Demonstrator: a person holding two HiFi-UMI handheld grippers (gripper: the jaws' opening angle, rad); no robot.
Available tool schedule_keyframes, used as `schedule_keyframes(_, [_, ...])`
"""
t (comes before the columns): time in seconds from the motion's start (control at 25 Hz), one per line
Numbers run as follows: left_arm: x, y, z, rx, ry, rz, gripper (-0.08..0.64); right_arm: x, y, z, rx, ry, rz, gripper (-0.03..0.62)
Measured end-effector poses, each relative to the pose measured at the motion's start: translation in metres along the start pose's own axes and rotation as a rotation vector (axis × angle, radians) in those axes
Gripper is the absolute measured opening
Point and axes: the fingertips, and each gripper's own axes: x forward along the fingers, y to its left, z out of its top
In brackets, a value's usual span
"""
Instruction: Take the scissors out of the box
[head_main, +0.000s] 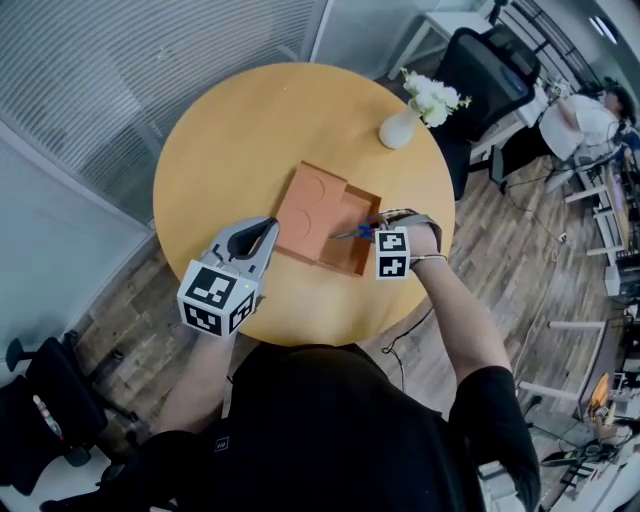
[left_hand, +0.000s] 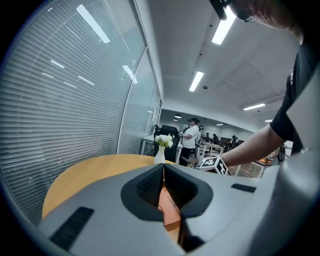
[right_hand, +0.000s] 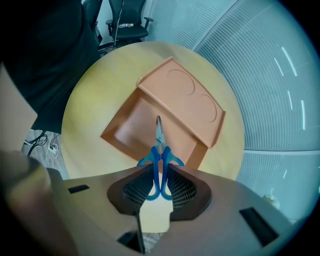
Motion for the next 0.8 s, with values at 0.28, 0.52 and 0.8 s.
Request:
schedule_keyframes(0.28, [0.007,-0.015,0.014,0.028,-0.014,-0.020,0.014,-0.026,0.001,-0.018,0.050,-0.004,-0.067,0.100])
schedule_keyframes(0.52, [0.017,-0.037,0.030,0.034,-0.025,-0.011,0.014,-0.054,-0.007,-0.042,0.067,-0.035,-0.146,0.100])
schedule_keyframes(0.8, [0.026,-0.065,0.048,0.082,-0.025,-0.007,0.014,-0.100,-0.010,-0.062,0.190,-0.154,-0.264,0.100])
